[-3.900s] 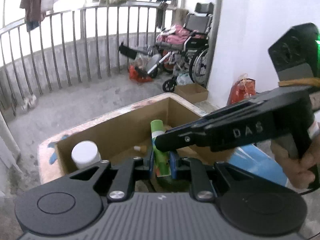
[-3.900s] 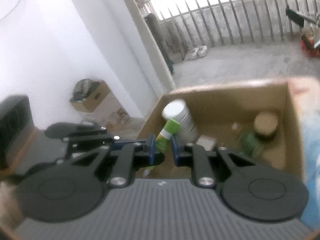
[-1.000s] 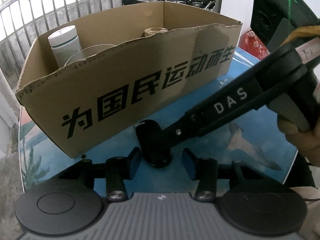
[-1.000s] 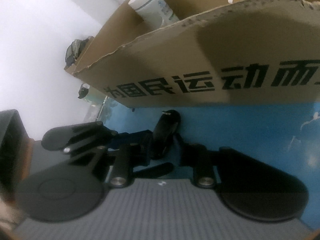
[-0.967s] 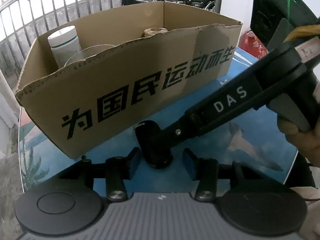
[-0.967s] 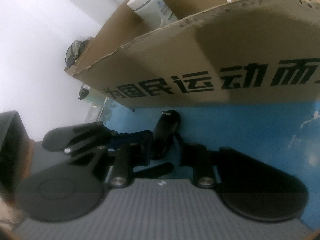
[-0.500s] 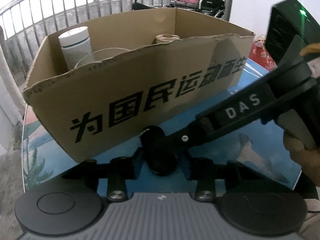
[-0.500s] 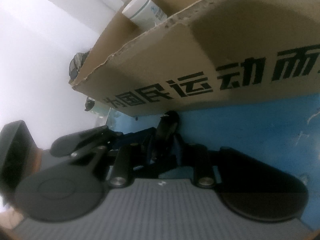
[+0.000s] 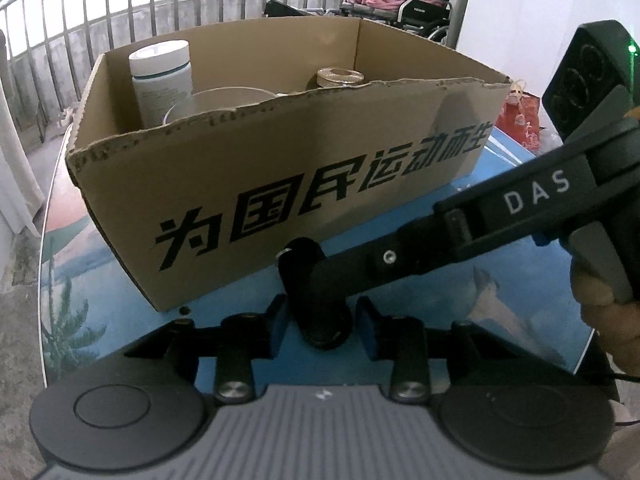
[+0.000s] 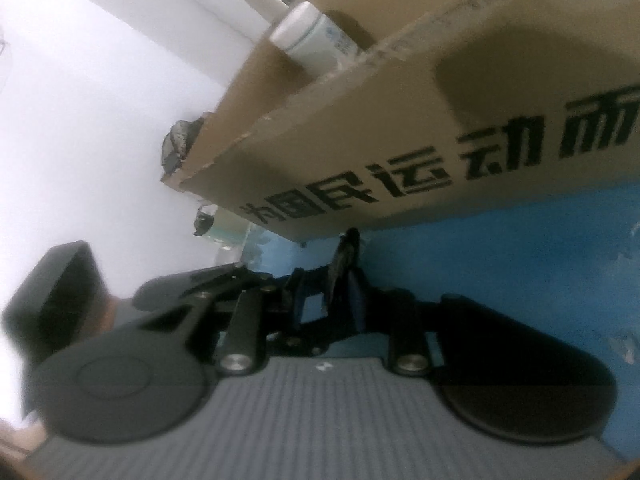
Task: Organize rigid objects
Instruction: 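Close the right tool on the black oval key fob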
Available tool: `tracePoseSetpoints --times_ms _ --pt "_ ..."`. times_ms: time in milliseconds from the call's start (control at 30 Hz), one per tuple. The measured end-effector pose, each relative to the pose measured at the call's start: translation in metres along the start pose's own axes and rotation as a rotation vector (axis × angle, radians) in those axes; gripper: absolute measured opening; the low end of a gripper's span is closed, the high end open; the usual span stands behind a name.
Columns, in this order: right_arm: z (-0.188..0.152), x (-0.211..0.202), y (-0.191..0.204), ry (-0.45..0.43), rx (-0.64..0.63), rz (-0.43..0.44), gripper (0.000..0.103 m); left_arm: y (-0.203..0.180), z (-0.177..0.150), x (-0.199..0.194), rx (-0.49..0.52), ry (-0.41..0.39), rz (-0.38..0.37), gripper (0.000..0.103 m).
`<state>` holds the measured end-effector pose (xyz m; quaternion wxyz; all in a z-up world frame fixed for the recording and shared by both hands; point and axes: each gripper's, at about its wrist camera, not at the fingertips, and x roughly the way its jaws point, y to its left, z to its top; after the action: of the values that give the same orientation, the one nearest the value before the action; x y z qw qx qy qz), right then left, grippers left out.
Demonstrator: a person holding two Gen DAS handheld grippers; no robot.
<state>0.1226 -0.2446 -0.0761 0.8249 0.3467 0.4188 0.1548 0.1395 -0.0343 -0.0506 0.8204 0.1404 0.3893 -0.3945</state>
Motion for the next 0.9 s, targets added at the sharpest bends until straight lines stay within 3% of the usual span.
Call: tracePoseSetpoints --times_ms 333,900 --pt "0.001 0.014 -0.006 0.011 0.028 -0.027 0.023 0.004 -0.002 -0.001 -0.018 -0.011 -0.005 0.034" --pt "0.002 0.017 0.002 0.012 0.031 0.007 0.020 -0.002 0.002 -0.003 -0.030 0.024 -0.002 0.033"
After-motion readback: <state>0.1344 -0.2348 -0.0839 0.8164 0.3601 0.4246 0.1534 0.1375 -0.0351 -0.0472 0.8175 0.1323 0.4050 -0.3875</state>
